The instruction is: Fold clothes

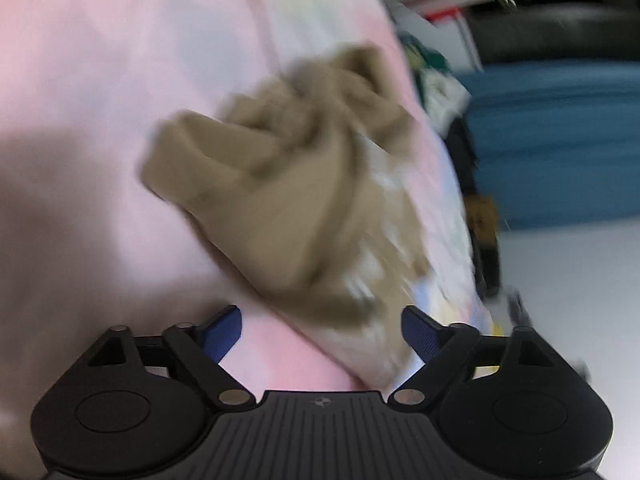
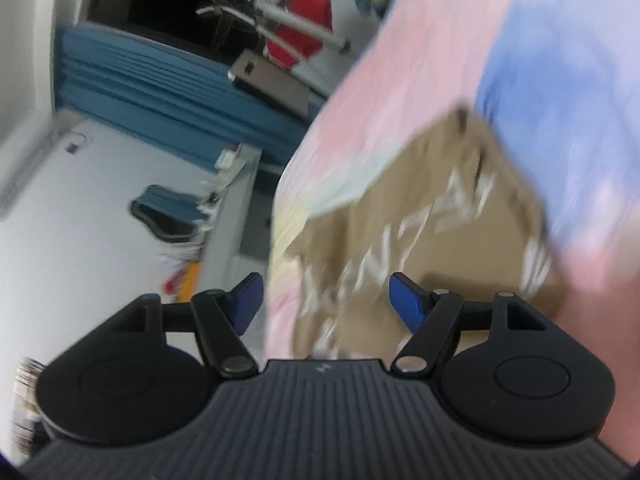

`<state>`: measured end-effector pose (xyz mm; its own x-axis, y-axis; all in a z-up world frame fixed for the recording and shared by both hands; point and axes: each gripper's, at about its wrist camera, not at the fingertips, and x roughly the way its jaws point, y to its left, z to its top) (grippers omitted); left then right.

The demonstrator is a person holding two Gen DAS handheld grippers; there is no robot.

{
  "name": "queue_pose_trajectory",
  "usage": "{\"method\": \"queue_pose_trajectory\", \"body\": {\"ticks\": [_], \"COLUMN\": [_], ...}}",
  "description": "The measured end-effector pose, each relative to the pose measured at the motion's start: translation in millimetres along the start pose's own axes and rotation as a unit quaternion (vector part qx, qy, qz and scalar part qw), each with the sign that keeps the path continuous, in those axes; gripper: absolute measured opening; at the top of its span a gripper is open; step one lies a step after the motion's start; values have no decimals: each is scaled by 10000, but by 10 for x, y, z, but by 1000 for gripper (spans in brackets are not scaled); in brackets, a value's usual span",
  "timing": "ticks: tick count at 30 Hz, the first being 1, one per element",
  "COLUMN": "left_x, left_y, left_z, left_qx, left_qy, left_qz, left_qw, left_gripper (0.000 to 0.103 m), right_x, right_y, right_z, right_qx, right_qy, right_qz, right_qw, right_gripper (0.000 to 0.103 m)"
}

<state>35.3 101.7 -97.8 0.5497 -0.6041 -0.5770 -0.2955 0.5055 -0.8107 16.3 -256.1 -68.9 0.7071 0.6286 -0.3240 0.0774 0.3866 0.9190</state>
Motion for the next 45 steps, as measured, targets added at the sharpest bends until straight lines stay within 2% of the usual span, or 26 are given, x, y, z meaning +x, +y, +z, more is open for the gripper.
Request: {"method": "queue_pose_trajectory", "body": {"ticks": [3,7,10,11,14,16,21,23,24,25,28,31,34,37,41,45], "left_x": [-15,-26,-77,-95,-152,-145,-183,-179,-169,-173,-174,-195,-160,21,612,1413], "left_y": [55,5,-62,-89,-203,-243,-242,-243,-247,-232,-262,-376,-684,-1175,-2003,-2679], "left_z": [117,112,111,113,129,127,111,104,101,116,127,148,195,220,319,121], "left_qx": [-275,-190,-55,-6,281,319,420,421,423,428,483,432,427,534,641,821], "left_qy": [-443,-572,-669,-700,-945,-956,-912,-903,-894,-886,-866,-859,-749,-622,-225,58], "left_qz": [-261,-454,-773,-877,-871,-991,-1206,-1243,-1247,-1239,-1140,-1057,-1060,-1062,-1163,-1462], "left_qw": [9983,9971,9947,9937,9913,9900,9876,9872,9873,9874,9885,9897,9906,9910,9909,9858], "left_gripper": [62,43,29,26,22,21,21,21,21,21,21,21,21,21,21,21], "right_x": [186,415,538,560,549,495,296,250,247,247,213,77,-64,-268,-647,-1041], "right_y": [-175,-296,-392,-434,-583,-667,-608,-609,-618,-599,-491,-453,-362,-264,-184,-232], "right_z": [-140,-302,-333,-320,-243,-181,-130,-84,-54,-41,-8,68,220,514,1128,1885], "right_qx": [636,1155,1419,1504,1784,1964,1927,1881,1838,1746,1359,1278,1337,1439,1387,1155], "right_qy": [473,899,954,902,606,358,-356,-579,-647,-701,-857,-957,-1146,-1376,-1870,-2458], "right_qz": [175,390,376,312,237,265,113,3,-27,-29,20,172,302,322,196,6], "right_qw": [9967,9885,9846,9840,9818,9795,9805,9804,9808,9821,9870,9870,9839,9794,9723,9624], "right_gripper": [72,72,72,72,73,73,72,65,53,47,38,36,35,35,35,35]}}
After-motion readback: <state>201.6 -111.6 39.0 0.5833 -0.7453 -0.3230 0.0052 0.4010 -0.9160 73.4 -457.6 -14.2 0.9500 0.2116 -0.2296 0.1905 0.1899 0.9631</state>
